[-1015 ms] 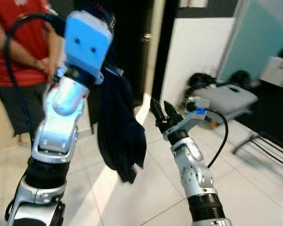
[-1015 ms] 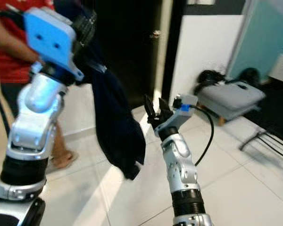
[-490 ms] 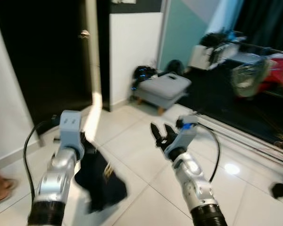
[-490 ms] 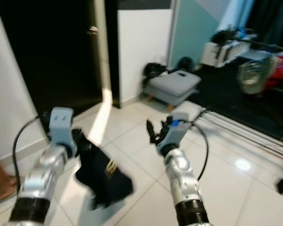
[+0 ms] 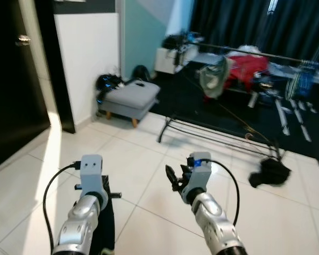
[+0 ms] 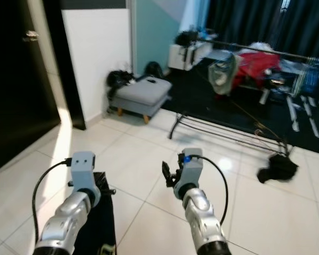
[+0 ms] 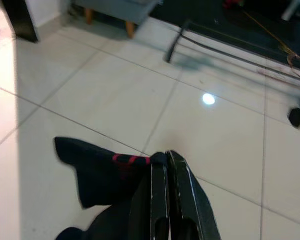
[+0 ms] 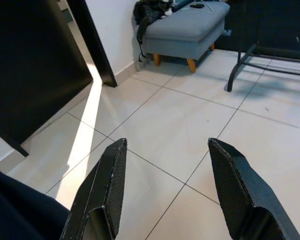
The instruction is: Hang hanger
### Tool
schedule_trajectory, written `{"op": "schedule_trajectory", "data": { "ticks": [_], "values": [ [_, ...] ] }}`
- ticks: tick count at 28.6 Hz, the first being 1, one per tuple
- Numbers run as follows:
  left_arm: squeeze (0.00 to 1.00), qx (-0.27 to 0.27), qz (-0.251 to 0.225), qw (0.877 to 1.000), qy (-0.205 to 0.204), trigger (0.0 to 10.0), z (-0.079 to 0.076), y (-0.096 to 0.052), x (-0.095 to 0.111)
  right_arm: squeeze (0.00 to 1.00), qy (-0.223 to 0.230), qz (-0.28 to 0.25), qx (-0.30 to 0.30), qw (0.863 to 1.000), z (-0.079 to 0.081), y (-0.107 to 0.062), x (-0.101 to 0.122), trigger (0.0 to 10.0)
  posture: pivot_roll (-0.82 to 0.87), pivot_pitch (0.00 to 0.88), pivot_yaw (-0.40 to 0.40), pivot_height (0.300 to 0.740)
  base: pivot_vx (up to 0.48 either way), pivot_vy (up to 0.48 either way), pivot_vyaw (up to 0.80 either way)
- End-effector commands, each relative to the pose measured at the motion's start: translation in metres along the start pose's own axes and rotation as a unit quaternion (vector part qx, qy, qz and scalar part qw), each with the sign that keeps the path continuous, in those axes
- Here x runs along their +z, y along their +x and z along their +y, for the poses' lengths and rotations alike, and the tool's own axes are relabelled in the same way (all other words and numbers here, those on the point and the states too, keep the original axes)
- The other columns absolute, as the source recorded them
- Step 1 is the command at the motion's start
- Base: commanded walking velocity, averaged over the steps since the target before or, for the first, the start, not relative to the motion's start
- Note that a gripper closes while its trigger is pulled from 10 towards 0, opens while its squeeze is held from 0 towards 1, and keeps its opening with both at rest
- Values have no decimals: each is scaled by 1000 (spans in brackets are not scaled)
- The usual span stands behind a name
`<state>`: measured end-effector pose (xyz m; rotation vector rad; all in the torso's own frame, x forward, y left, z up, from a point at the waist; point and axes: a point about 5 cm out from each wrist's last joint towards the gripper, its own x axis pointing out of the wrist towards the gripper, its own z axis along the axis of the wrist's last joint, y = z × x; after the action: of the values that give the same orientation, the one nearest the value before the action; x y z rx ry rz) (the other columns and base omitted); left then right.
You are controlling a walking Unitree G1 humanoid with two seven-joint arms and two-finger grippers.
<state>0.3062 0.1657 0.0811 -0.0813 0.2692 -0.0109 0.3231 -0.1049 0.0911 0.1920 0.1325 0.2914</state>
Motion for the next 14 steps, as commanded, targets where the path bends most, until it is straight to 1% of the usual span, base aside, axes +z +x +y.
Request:
{"op": "schedule_trajectory", "data": {
  "ticks": [1, 2, 3, 4, 5, 6, 8, 11, 14],
  "values": [
    [0, -23, -35, 999, -1, 10000, -3, -3, 8, 0, -5, 2, -11, 1000, -7, -5, -3, 10000, 57, 25, -33, 740, 0, 0, -800],
    [0, -23, -35, 999, -1, 10000, -3, -3, 8, 0, -5, 2, -11, 1000, -7, -5, -3, 10000, 57, 25, -33, 740, 0, 0, -800],
    [0, -27, -50, 998, -2, 10000, -4, -5, 12, 0, -5, 0, -12, 1000, -8, -6, -3, 10000, 57, 25, -33, 740, 0, 0, -800],
    [0, -30, -64, 997, 6, 10000, -4, -7, 16, 0, -6, -3, -13, 1000, -8, -7, -2, 10000, 57, 24, -32, 740, 0, 0, -800],
    [0, -30, -64, 997, 6, 10000, -4, -7, 16, 0, -6, -3, -13, 1000, -8, -7, -2, 10000, 57, 24, -32, 740, 0, 0, -800],
    [0, -32, -72, 997, 19, 10000, -4, -9, 20, 0, -6, -7, -14, 1000, -8, -7, -1, 10000, 54, 24, -30, 740, 0, 0, -800],
    [0, -42, -98, 994, 30, 10000, -7, -12, 28, 0, -6, -16, -8, 1000, -5, -7, 3, 10000, 54, 23, -26, 740, 0, 0, -800],
    [0, -46, -104, 993, 31, 10000, -8, -13, 30, 0, -3, -21, -2, 1000, -3, -7, 4, 10000, 54, 22, -26, 740, 0, 0, -800],
    [0, -55, -104, 992, 43, 10000, -12, -13, 31, 0, -1, -25, 10, 1000, 0, -7, 3, 10000, 56, 19, -24, 740, 0, 0, 0]
  ]
}}
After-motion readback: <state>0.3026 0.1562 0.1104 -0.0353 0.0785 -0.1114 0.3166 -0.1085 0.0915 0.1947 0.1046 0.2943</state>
